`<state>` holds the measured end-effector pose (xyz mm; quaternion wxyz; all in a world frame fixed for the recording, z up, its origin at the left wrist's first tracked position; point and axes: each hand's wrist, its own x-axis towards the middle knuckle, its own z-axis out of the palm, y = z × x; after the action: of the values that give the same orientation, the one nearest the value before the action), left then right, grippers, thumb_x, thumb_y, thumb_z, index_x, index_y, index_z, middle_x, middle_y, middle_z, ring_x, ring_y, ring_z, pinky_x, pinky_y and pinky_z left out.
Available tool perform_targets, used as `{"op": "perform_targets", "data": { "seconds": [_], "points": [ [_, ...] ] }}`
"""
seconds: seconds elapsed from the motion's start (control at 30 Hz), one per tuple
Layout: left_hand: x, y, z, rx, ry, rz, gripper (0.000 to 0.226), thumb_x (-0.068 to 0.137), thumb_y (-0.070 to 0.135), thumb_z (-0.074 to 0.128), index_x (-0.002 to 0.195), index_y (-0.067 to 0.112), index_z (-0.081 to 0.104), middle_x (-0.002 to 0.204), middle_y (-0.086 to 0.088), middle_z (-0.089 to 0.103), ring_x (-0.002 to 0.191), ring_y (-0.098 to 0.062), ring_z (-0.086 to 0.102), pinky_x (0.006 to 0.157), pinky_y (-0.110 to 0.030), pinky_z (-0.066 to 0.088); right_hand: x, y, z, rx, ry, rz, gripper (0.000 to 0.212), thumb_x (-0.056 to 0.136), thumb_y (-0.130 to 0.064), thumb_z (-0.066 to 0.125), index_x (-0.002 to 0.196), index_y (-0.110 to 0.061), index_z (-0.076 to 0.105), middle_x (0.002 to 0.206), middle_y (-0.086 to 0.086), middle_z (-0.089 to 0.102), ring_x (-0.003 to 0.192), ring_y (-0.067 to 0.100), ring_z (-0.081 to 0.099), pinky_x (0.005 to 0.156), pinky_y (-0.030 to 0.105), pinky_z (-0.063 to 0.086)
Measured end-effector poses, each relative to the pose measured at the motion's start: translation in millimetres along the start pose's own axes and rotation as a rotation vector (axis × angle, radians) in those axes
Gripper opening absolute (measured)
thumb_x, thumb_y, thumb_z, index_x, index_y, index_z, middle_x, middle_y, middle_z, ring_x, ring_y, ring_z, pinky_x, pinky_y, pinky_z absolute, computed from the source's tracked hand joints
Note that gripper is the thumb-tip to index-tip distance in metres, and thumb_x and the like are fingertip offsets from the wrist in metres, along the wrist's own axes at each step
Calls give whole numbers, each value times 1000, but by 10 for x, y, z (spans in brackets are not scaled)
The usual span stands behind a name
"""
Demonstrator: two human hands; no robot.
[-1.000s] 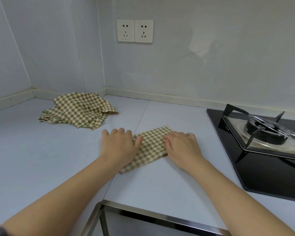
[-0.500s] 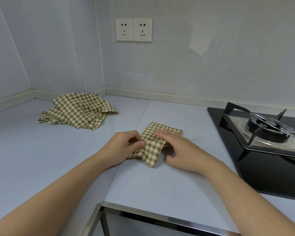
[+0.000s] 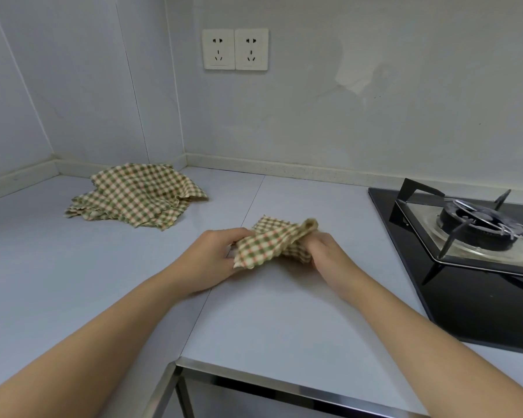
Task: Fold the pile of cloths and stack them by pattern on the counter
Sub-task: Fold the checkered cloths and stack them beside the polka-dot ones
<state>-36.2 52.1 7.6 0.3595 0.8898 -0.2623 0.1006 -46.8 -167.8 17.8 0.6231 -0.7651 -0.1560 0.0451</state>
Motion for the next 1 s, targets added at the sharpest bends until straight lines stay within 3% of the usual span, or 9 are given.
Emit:
{"op": "perform_targets", "data": {
  "seconds": [0.17,0.27,0.43,0.53,0.63,0.7,0.77,0.87,1.0],
  "points": [
    [78,99,118,-181,152,-337,28,96,28,51,82,6,61,72,-11,57,69,-14,48,64,-31,38,91,86,-27,-207,354,63,29,91,-24,56,72,-2,54,61,-1,51,62,15,48,57,26,34],
    [99,171,166,-84,147,-477,35,95,34,50,76,4,53,70,-10,54,63,-17,48,59,-30,38,89,132,-12,-424,380,70,29,87,-26,58,68,-7,47,52,-4,39,52,15,35,50,28,28],
    [83,224,181,43,177,-535,12,91,26,54,101,18,50,69,-3,61,59,-17,55,51,-30,43,80,91,103,-822,362,85,20,92,-36,52,86,-17,52,68,-4,53,67,21,51,53,30,33],
    [17,242,224,293,191,-424,31,90,19,58,114,20,40,73,1,54,59,-17,51,49,-29,35,49,29,128,-968,342,127,32,90,-36,54,119,-26,42,96,-4,59,83,24,56,64,31,36],
    [-13,258,212,579,290,-10,30,85,30,65,109,19,50,95,6,55,69,-17,54,55,-29,37,56,61,66,-1038,344,63,56,88,-28,57,138,-28,33,127,-2,43,107,25,54,78,33,38],
    [2,254,213,529,110,185,36,84,53,53,103,23,57,96,10,57,82,-12,56,72,-30,40,87,90,-26,-1071,328,-65,51,88,-16,54,136,-28,42,138,-2,37,121,21,45,93,35,36],
    [-3,228,240,542,-85,211,47,84,58,37,112,27,59,106,11,57,98,-9,54,87,-31,38,115,103,-134,-1059,256,-110,49,89,-4,46,132,-27,52,148,-3,35,134,19,34,103,34,26],
    [-35,68,194,561,37,161,37,86,24,50,122,22,58,121,4,60,113,-16,56,100,-39,36,120,138,-232,-1096,34,-44,60,89,5,37,137,-28,52,156,-2,27,145,18,20,114,35,17],
    [-17,75,204,534,-7,261,34,85,28,63,118,21,60,113,5,63,104,-15,58,83,-34,48,127,179,-248,-1027,-43,-28,67,85,6,37,141,-30,44,159,-5,20,149,14,8,119,42,11]
  ]
}}
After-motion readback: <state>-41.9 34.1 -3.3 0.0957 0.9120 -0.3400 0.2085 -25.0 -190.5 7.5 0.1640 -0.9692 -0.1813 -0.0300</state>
